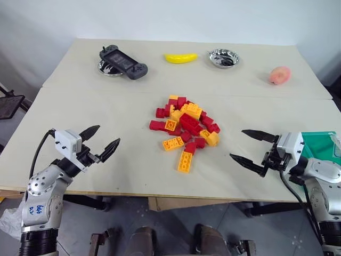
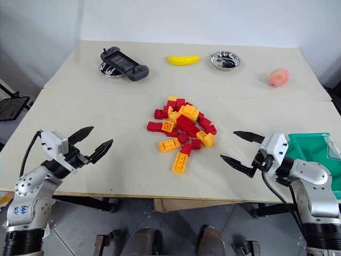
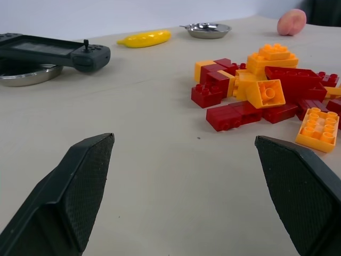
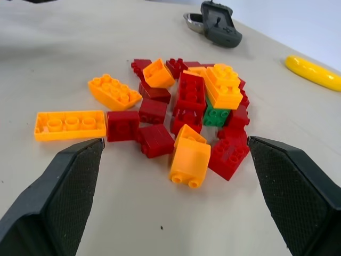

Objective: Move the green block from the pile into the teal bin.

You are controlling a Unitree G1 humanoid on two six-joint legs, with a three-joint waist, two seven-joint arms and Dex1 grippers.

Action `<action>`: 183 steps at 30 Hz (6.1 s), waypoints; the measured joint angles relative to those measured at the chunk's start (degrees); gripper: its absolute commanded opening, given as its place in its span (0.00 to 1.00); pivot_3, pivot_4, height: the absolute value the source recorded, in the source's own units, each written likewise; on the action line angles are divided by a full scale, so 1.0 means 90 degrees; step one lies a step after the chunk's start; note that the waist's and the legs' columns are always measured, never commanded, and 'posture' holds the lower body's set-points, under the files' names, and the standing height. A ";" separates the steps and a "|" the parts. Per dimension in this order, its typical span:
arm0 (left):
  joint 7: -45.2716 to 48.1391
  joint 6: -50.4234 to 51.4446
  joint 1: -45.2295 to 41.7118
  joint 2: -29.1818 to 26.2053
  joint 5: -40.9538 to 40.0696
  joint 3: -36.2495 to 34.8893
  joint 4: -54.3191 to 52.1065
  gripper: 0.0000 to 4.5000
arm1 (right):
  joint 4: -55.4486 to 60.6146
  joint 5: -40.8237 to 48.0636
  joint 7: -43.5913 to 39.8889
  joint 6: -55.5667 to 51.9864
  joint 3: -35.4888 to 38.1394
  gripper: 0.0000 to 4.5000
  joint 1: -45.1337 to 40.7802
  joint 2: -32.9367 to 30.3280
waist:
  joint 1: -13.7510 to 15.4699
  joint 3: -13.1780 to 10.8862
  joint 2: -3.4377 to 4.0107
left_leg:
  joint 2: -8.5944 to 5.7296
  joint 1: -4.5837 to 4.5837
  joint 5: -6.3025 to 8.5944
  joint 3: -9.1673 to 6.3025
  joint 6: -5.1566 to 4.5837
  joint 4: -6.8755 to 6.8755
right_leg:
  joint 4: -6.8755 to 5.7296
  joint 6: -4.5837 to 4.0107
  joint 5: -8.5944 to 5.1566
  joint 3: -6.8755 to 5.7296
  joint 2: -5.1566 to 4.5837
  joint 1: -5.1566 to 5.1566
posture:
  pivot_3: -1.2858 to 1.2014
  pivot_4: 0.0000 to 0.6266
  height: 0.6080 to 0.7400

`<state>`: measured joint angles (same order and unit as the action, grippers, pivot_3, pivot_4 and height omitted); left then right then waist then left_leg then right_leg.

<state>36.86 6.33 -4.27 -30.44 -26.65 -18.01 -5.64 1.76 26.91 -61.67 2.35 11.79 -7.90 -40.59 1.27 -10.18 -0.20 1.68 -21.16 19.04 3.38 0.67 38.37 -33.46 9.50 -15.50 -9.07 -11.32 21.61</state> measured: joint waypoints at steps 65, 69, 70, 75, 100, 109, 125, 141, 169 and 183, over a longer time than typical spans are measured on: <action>0.1065 -0.0026 0.0000 0.0237 0.0013 0.0786 -0.0163 1.00 | -0.2200 -0.2009 0.0489 -0.1970 -0.1243 0.92 -0.2984 0.0095 | -0.0225 -0.0003 0.0002 | 0.0009 -0.0012 0.0008 0.0042 0.0007 -0.0016 | -0.0015 -0.0009 -0.0003 0.0013 0.0003 0.0052 | 0.52 0.24 1.00; 0.1296 -0.0092 0.0071 0.0101 0.0014 0.0832 -0.0293 1.00 | -0.2711 -0.2071 0.0557 -0.1919 -0.1277 0.99 -0.3408 0.0221 | -0.0325 -0.0004 0.0004 | 0.0009 -0.0014 0.0008 0.0044 0.0007 -0.0015 | -0.0018 -0.0009 -0.0003 0.0016 0.0003 0.0056 | 0.52 0.24 1.00; 0.1313 -0.0112 0.0046 0.0101 0.0014 0.0854 -0.0318 1.00 | -0.2774 -0.2076 0.0571 -0.1928 -0.1303 0.99 -0.3618 0.0335 | -0.0348 -0.0004 0.0005 | 0.0010 -0.0012 0.0008 0.0046 0.0008 -0.0015 | -0.0021 -0.0009 -0.0003 0.0018 0.0004 0.0057 | 0.52 0.24 1.00; 0.1196 -0.0176 -0.0053 0.0208 0.0083 0.0949 -0.0334 1.00 | -0.3749 -0.2788 0.1062 -0.2105 -0.2131 0.99 -0.5083 0.1130 | -0.0381 -0.0004 0.0006 | 0.0012 -0.0015 0.0007 0.0051 0.0009 -0.0014 | -0.0034 -0.0009 -0.0003 0.0020 0.0003 0.0071 | 0.52 0.24 1.00; 0.0683 -0.0288 0.0094 0.0414 0.0247 0.1064 -0.0526 1.00 | -0.8229 -0.3908 0.1791 -0.2187 -0.2516 0.99 -0.7812 0.2696 | -0.0515 -0.0004 0.0008 | 0.0012 -0.0034 0.0007 0.0054 0.0010 -0.0023 | -0.0037 -0.0010 -0.0003 0.0017 0.0003 0.0093 | 0.52 0.24 1.00; 0.0696 -0.0288 -0.0084 0.0415 0.0247 0.1085 -0.0505 1.00 | -0.8319 -0.4070 0.1875 -0.1777 -0.2482 0.99 -0.7817 0.2891 | -0.0521 -0.0004 0.0008 | 0.0012 -0.0034 0.0007 0.0054 0.0010 -0.0022 | -0.0036 -0.0010 -0.0003 0.0017 0.0002 0.0093 | 0.52 0.24 1.00; 0.0722 -0.0262 -0.0196 0.0416 0.0247 0.1113 -0.0397 1.00 | -0.8482 -0.4053 0.2263 -0.1278 -0.2038 0.71 -0.7835 0.3356 | -0.0533 -0.0004 0.0008 | 0.0012 -0.0034 0.0007 0.0054 0.0010 -0.0023 | -0.0037 -0.0010 -0.0003 0.0017 0.0003 0.0094 | 0.52 0.24 1.00; 0.0627 -0.0230 -0.0087 0.0414 0.0245 0.1097 -0.0409 1.00 | -0.8457 -0.4086 0.2054 -0.0677 -0.2011 0.48 -0.7833 0.3298 | -0.0529 -0.0004 0.0008 | 0.0012 -0.0034 0.0007 0.0054 0.0010 -0.0021 | -0.0037 -0.0010 -0.0003 0.0018 0.0003 0.0093 | 0.52 0.24 1.00; 0.0686 -0.0188 -0.0251 0.0411 0.0243 0.1104 -0.0364 1.00 | -0.8502 -0.4004 0.2325 -0.1342 -0.1872 0.41 -0.7830 0.3563 | -0.0534 -0.0004 0.0008 | 0.0012 -0.0034 0.0007 0.0054 0.0010 -0.0021 | -0.0039 -0.0010 -0.0003 0.0018 0.0003 0.0094 | 0.52 0.24 1.00; 0.0882 -0.0115 -0.0942 0.0714 0.0230 0.1585 -0.0288 1.00 | -0.6920 -0.3176 0.1137 -0.0195 -0.1183 0.32 -0.7201 0.2312 | -0.0402 -0.0004 0.0007 | 0.0009 -0.0037 0.0007 0.0046 0.0009 -0.0013 | -0.0036 -0.0010 -0.0003 0.0014 0.0001 0.0086 | 0.52 0.24 1.00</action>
<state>44.80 5.30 -12.75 -24.02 -24.58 -3.75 -8.23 -60.51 -1.68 -51.43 0.59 1.15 -72.71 -19.78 -2.35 -10.22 -0.14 1.76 -21.49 19.10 3.80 0.76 38.25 -33.79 9.41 -15.53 -8.94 -11.31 22.39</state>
